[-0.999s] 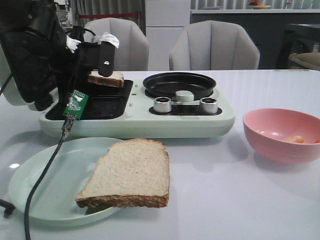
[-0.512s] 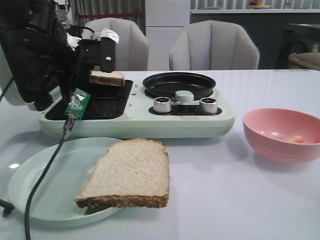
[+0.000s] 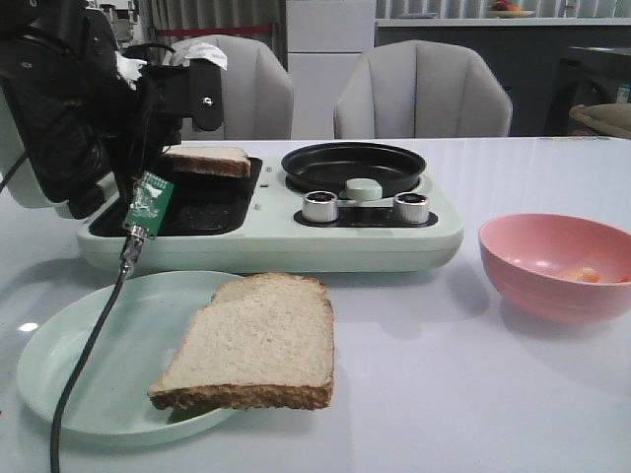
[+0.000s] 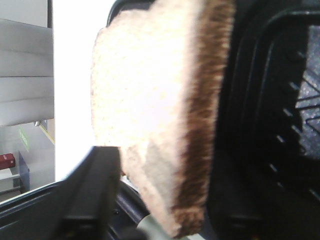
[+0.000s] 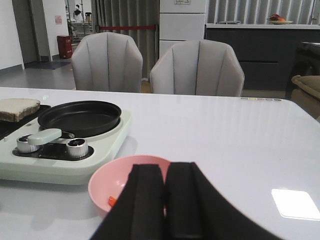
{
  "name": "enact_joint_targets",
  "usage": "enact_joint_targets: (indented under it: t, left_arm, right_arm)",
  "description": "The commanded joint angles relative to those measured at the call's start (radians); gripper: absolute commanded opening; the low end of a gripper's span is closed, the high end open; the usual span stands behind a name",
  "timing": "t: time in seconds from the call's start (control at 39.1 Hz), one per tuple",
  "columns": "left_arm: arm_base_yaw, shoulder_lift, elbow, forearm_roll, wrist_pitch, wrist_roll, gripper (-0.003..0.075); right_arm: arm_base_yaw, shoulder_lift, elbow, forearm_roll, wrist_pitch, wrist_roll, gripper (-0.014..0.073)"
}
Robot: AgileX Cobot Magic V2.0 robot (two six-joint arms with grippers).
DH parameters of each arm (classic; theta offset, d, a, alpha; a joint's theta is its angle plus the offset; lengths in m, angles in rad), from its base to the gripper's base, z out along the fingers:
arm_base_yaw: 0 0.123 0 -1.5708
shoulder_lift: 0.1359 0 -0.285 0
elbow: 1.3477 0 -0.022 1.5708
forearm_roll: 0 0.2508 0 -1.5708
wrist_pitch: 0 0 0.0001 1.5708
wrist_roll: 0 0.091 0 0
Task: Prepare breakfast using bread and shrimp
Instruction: 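Lift the bread slice and lower it into the sandwich press well, then open the left gripper and withdraw it from the press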
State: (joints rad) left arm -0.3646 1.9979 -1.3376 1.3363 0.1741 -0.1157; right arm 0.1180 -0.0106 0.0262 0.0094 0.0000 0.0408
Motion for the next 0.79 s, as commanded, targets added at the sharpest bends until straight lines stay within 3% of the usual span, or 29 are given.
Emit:
enact_joint_targets:
  t: [0.0,0.36,0.77]
  left_arm:
    - [-0.007,-0.068,-0.021,-0.024,0.001,-0.013,0.0599]
    - [-0.012,-0.14,-0.021,-0.297,0.058,-0.013,0.0604]
    - [-0.019,-0.362,-0.021,-0.658,0.103,-0.013,0.0604]
  right_arm:
    - [-0.006,-0.02,-0.016,-0.016,-0.089,-0.006,0.0161]
    - [-0.006,-0.02,-0.016,-0.016,-0.089,-0.006,0.0161]
    - [-0.006,-0.02,-0.016,-0.016,-0.089,-0.006,0.0161]
